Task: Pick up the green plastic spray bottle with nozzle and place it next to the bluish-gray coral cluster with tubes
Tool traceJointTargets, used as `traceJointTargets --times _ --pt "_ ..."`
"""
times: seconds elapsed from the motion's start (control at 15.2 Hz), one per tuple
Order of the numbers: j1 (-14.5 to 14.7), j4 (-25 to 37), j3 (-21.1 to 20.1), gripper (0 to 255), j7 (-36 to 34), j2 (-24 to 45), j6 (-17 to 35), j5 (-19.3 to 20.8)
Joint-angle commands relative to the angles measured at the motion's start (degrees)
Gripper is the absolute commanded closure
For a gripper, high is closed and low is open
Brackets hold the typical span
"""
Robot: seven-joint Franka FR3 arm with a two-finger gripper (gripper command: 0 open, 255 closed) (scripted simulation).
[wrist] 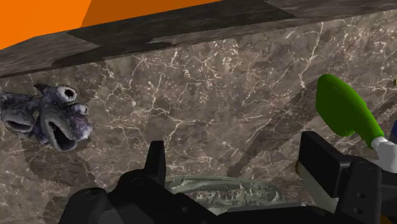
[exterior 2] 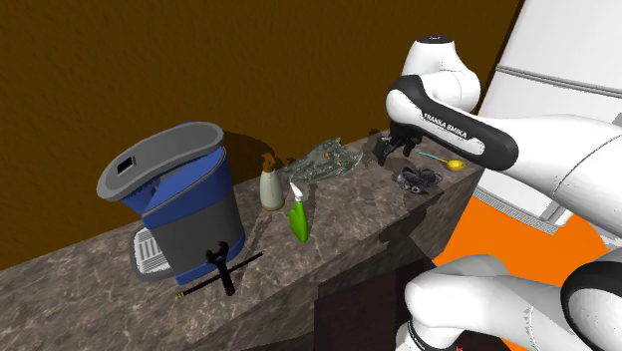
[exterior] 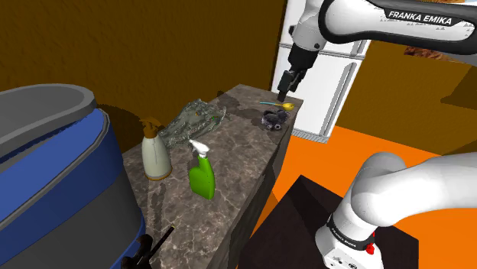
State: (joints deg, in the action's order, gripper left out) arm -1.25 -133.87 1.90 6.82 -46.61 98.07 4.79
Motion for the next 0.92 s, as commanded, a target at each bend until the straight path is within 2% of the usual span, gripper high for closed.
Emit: traceJointTargets --times 0.0,0.46,0.86 --pt "0.0 0.0 0.0 0 0.0 0.0 0.0 0.0" --pt "2.56 -0.87 -6.52 0 -8.45 6.5 5.07 -5.24" --pt "4.5 0.88 -11.93 0 -15.34 14.25 9.69 -8.93"
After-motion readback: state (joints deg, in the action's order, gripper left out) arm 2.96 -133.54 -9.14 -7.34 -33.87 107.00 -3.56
